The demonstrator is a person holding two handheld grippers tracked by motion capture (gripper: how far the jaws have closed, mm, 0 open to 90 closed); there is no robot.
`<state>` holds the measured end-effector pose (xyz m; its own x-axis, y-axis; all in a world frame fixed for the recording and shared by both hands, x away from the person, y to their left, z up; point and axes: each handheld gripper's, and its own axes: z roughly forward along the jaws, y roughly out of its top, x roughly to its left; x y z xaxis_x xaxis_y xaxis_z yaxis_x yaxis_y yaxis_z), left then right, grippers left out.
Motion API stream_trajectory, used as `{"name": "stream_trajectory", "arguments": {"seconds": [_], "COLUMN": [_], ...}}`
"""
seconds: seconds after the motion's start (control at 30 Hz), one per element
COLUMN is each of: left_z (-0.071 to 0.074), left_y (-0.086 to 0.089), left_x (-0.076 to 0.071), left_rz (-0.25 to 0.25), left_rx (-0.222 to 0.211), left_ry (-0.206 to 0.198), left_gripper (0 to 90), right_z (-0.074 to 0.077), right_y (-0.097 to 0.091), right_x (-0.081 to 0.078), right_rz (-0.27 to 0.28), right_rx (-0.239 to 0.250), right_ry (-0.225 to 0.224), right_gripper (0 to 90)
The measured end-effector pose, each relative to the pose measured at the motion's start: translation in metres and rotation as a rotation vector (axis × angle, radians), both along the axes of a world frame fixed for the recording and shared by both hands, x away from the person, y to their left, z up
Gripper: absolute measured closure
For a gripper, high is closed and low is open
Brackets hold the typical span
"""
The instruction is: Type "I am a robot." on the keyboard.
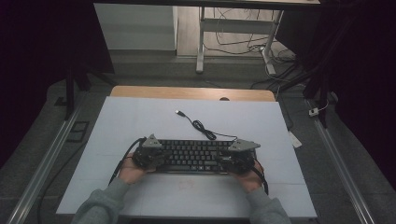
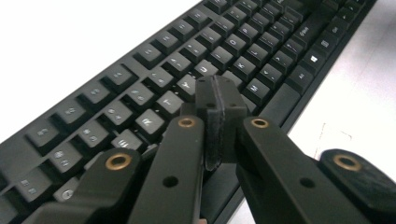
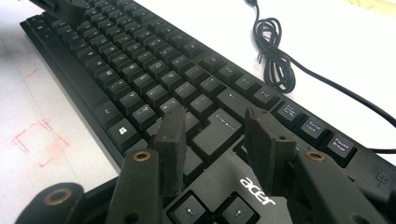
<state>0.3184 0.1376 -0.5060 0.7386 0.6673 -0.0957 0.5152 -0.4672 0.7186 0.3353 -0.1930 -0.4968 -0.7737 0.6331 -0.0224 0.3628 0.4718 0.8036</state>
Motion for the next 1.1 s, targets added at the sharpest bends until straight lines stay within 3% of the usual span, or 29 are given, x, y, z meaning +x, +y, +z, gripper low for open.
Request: {"name": "stream_trajectory", "arguments": {"seconds": [0.63, 1.1], "left_z": [-0.012, -0.013], "left_y": [-0.017, -0.017], "left_x": [0.002, 0.002], "left_rz": [-0.022, -0.026], "left_rx": [0.052, 0.052], "left_ry": [0.025, 0.032], "left_gripper": [88.8, 88.8], "right_z": [0.0, -0.001], "right_y": [0.0, 0.0], "right_x": [0.0, 0.001], "right_rz": [-0.004, -0.007], "right_rx": [-0.004, -0.004], "right_ry": [-0.004, -0.002], "right_gripper": [58.4, 58.1]}}
